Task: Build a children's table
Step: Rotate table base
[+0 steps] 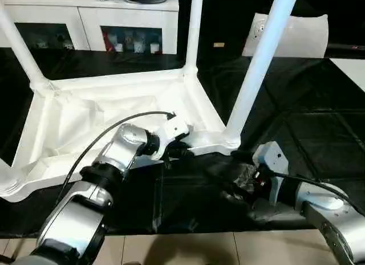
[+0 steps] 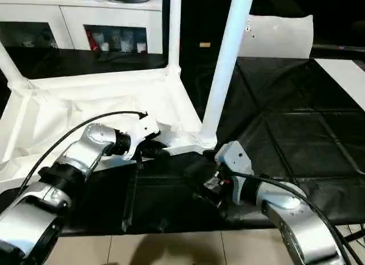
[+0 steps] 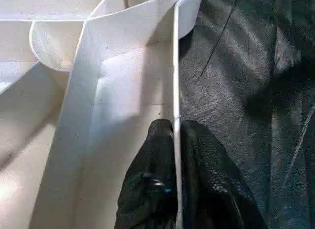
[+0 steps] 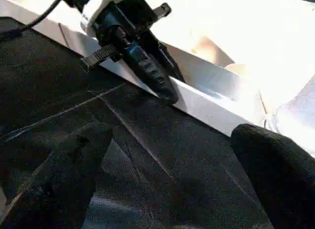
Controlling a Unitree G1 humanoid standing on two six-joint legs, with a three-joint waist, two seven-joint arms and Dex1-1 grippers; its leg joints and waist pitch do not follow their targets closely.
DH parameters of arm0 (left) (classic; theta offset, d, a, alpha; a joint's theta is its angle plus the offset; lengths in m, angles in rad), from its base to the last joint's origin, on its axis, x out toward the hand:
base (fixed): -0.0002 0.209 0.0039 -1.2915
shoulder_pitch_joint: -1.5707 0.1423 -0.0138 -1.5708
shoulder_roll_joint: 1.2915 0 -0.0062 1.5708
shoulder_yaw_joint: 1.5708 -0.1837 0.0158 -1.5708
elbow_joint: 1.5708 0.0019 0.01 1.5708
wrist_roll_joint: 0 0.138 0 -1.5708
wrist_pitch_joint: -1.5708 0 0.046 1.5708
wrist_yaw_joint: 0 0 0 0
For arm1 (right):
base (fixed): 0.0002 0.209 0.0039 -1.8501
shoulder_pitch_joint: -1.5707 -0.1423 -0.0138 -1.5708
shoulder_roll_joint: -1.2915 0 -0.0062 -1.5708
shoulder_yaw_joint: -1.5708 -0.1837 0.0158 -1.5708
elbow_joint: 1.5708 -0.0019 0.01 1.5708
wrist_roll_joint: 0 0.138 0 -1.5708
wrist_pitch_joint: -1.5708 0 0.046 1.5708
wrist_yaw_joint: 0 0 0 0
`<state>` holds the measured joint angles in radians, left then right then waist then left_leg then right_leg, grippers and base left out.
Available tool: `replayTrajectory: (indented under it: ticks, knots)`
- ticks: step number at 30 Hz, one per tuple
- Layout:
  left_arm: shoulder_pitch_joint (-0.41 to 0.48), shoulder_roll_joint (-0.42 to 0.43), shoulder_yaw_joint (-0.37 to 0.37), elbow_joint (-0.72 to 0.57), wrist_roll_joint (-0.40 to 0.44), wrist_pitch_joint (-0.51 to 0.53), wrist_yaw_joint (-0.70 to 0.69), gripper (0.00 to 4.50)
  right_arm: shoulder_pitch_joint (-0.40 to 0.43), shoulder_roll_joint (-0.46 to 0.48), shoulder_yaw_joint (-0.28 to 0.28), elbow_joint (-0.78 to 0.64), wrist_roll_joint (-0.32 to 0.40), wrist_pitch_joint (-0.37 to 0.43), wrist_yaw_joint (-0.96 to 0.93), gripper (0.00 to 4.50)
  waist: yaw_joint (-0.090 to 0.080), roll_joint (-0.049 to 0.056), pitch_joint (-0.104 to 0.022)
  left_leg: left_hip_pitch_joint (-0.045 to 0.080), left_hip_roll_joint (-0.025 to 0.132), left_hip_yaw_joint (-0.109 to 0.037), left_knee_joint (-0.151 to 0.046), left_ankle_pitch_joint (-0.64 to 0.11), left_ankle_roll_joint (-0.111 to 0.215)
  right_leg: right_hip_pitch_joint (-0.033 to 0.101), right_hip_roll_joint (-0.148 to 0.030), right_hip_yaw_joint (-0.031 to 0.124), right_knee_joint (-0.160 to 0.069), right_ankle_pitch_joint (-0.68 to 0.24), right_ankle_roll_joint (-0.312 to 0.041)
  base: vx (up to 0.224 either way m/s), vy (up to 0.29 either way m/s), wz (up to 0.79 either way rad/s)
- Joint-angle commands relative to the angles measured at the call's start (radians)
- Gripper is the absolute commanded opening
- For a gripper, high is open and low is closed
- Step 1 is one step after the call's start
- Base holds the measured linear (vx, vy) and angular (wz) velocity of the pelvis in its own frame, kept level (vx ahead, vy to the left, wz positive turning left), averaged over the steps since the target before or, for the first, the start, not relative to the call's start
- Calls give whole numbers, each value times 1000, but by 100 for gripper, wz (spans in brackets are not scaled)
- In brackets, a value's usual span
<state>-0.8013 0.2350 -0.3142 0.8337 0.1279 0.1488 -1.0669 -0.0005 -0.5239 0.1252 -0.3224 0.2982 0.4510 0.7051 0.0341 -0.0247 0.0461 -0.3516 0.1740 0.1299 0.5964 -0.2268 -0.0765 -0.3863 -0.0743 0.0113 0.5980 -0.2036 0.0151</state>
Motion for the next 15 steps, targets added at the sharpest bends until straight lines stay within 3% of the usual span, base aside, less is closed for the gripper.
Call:
replayTrajectory:
  ticks: [1,5,6,9,13,15]
  knots:
    - [-16,0,-12,22,11,-10,-7,16,5,-7,-6,14,-14,-11,2,450,3,-4,-58,-2,30,13,-65,-11,77,60,-43,14,-45,85,-272,0,0,0]
    - [-24,-2,-6,56,5,-35,-12,5,4,-3,-4,23,-14,-20,2,450,3,-6,-57,-3,29,13,-65,-22,74,60,-42,14,-47,60,-272,0,0,0]
    - [-18,2,0,56,-1,-41,-20,5,2,0,-7,27,-12,-24,2,450,3,-10,-56,-4,29,13,-65,-21,74,61,-43,14,-47,60,-270,0,0,0]
    - [-7,13,7,49,-13,-52,-40,5,-1,2,-12,34,-9,-30,2,450,4,-6,-57,-3,30,12,-65,-17,76,60,-44,14,-45,64,-271,0,0,0]
    - [57,68,38,-16,-71,-126,-140,5,0,-3,-37,60,-12,-54,-4,450,-3,-7,-56,-6,30,13,-67,-25,76,61,-43,14,-45,58,-272,0,0,0]
    - [96,105,43,-70,-86,-121,-175,5,2,-7,-49,68,-8,-58,-2,450,-4,-7,-54,-5,32,14,-69,-56,73,58,-44,15,-48,7,-267,0,0,0]
